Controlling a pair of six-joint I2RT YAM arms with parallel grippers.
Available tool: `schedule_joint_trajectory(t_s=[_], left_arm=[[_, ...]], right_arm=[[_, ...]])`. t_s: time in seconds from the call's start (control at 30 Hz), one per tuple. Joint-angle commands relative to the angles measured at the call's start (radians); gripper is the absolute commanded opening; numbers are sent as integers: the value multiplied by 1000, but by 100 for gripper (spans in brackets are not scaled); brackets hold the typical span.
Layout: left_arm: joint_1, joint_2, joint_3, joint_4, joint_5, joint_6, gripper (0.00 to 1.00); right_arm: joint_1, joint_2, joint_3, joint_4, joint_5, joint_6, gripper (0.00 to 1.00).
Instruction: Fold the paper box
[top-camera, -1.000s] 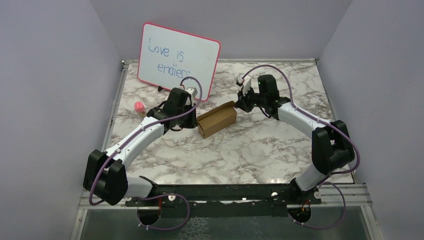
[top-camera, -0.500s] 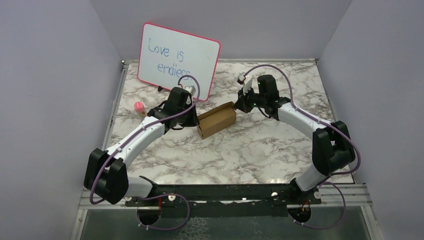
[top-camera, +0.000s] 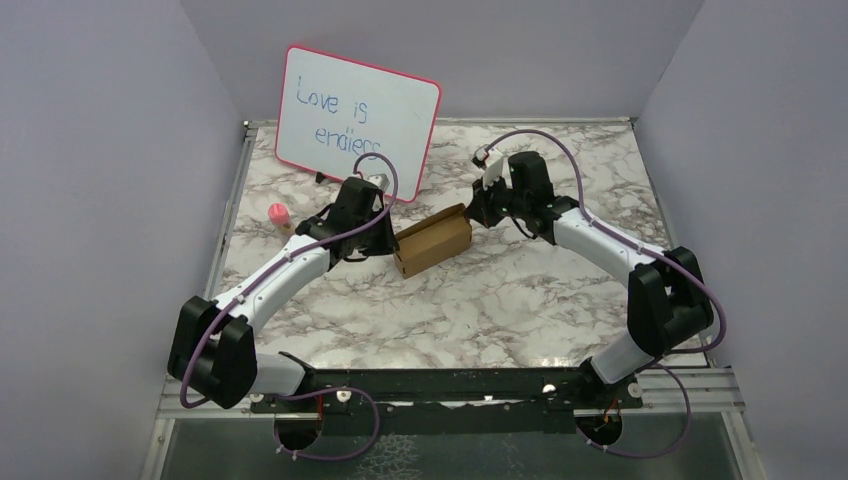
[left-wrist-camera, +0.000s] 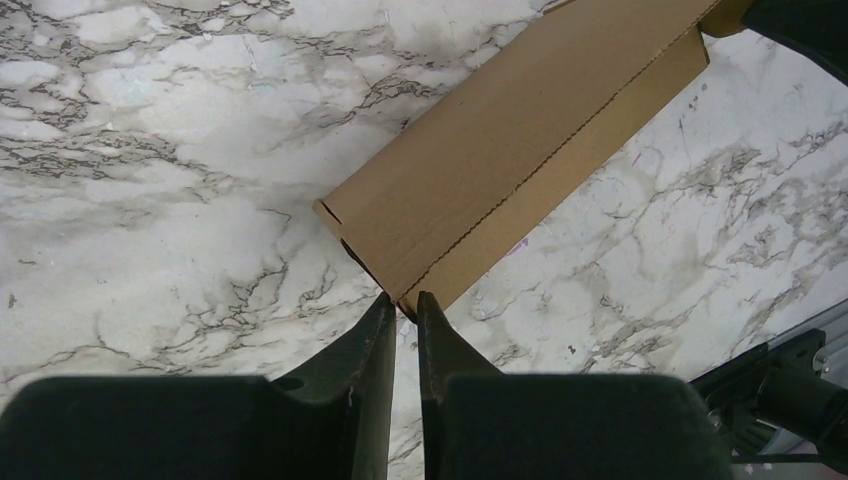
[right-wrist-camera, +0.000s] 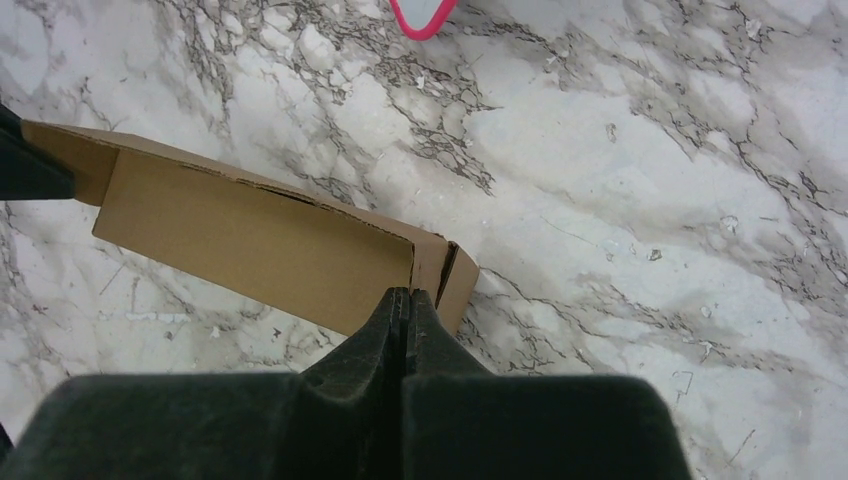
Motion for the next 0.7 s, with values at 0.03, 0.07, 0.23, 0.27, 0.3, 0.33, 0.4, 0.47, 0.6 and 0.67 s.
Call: schedule_joint_trajectory(t_s=[0.03,0.07,0.23,0.27,0.3,0.33,0.4,0.47,0.6,0.67], left_arm=[[-7,-8,-24,45,1,-19,13],[-7,-7,-27,47,1,-20,13],[-7,-7,-41,51,-2,-22,13],[-7,-6,-42,52,-3,-22,13],[-7,-4,-43,53,-3,-21,13],[-7,-3,-43,53,-4,-21,13],[-7,-1,-43,55,-6,-19,13],[-7,-1,-45,57,-6,-19,13],[-7,-1,-48,58,-5,-19,14],[-8,0,-51,59,-5,-19,14]], right_arm=[[28,-40,-1,-16,10,65,2],[30,-39,0,-18,11,68,2],[34,-42,-5,-24,18,113,2],[35,-39,-3,-27,19,116,2],[36,-38,-4,-28,18,117,2],[38,-38,-6,-28,18,119,2],[42,-39,-19,-21,25,117,2],[41,-40,-39,-8,35,118,2],[42,-45,-48,-17,49,126,1],[43,-54,-60,-7,57,129,1]])
